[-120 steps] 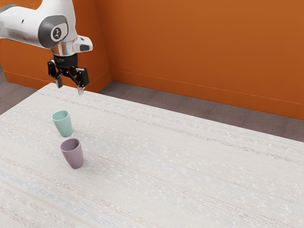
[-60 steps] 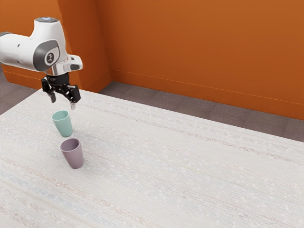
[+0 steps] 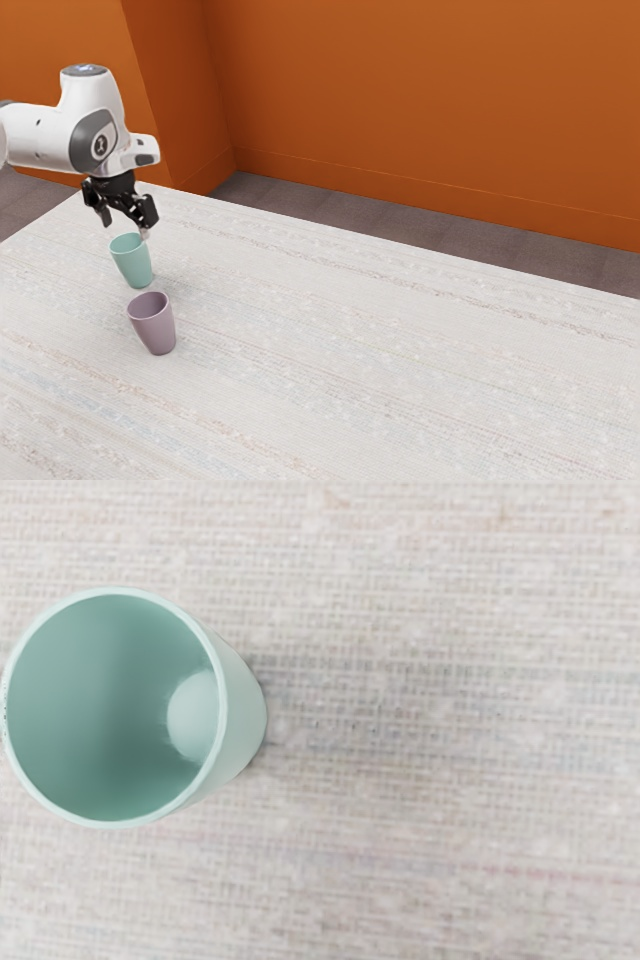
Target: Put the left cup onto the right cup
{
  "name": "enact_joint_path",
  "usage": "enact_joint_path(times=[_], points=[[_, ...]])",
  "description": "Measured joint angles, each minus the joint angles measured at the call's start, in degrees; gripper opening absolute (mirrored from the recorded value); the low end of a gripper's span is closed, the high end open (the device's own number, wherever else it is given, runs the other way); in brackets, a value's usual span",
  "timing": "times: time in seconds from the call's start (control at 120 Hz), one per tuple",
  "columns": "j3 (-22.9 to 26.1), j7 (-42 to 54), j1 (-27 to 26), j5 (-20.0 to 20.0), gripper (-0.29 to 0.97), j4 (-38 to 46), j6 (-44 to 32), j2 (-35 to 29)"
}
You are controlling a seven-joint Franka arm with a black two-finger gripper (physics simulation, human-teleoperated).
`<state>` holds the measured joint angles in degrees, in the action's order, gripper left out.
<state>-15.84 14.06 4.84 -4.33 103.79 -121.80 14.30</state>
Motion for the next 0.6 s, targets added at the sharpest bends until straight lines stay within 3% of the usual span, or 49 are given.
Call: enact_joint_path(times=[0.25,0.6], points=[[-3.2,5.3,0.7,3.3,0.68,-1.2,-2.4,2.4],[-2.9,11.6,1.2,7.2,0.68,-7.2,-3.7,9.1]])
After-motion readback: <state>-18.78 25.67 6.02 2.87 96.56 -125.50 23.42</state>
